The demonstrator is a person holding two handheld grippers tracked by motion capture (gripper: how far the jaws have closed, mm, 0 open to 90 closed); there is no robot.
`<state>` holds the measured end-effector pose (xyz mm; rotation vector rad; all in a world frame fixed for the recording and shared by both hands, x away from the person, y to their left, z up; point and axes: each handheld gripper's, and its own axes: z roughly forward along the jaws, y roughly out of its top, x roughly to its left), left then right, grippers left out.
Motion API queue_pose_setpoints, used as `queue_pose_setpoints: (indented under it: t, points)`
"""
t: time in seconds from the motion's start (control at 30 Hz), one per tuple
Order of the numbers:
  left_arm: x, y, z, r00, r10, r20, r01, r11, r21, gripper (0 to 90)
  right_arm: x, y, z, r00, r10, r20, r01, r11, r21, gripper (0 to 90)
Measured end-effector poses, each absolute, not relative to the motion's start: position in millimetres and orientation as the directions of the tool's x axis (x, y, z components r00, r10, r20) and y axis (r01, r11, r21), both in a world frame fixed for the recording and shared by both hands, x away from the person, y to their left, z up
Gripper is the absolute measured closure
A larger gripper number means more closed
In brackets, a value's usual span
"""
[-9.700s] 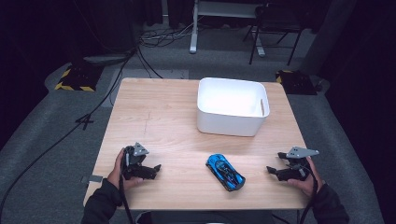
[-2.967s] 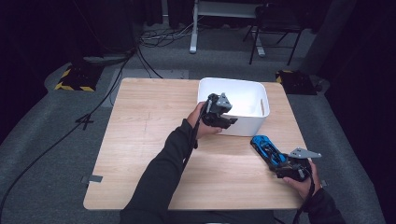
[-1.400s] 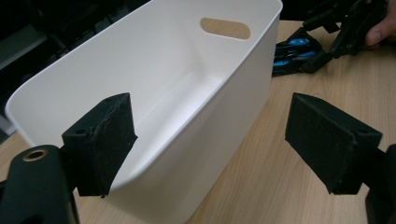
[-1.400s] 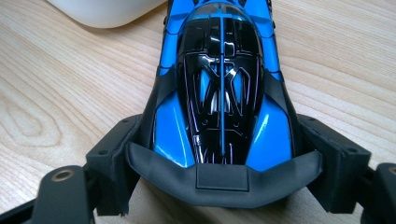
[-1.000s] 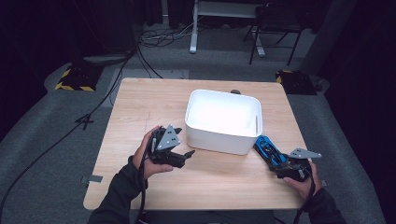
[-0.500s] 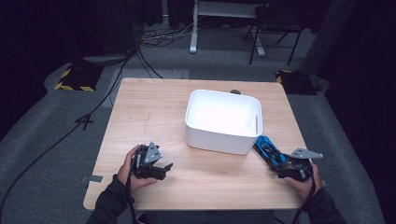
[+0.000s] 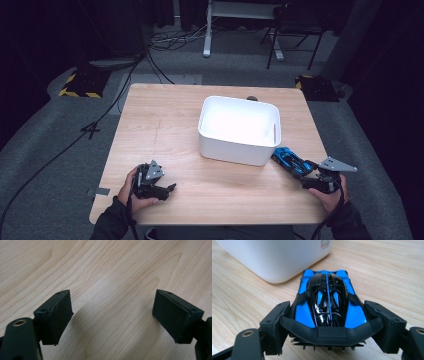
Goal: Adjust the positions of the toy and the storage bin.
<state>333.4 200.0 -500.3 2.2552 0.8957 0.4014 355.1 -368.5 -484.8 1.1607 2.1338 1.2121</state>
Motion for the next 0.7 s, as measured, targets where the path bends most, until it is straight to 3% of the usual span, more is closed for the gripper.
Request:
queue_pose_setpoints:
  t: [0.17,0.3,0.7]
  points:
    - [335,201,-502,0.706,0.708,-0.01,0.52,-0.509,0.686,15.9,355,-367,-477,-0.561,0.827,0.032,0.428,0.257,0.866,24.3]
    - [339,202,-502,0.714,0.7,0.018,0.5,-0.528,0.686,15.7,359,-364,-468,-0.564,0.826,0.013,0.401,0.26,0.878,24.3]
    - [342,202,-503,0.708,0.706,-0.031,0.531,-0.502,0.682,15.7,374,-357,-440,-0.571,0.821,-0.01,0.361,0.262,0.895,24.3]
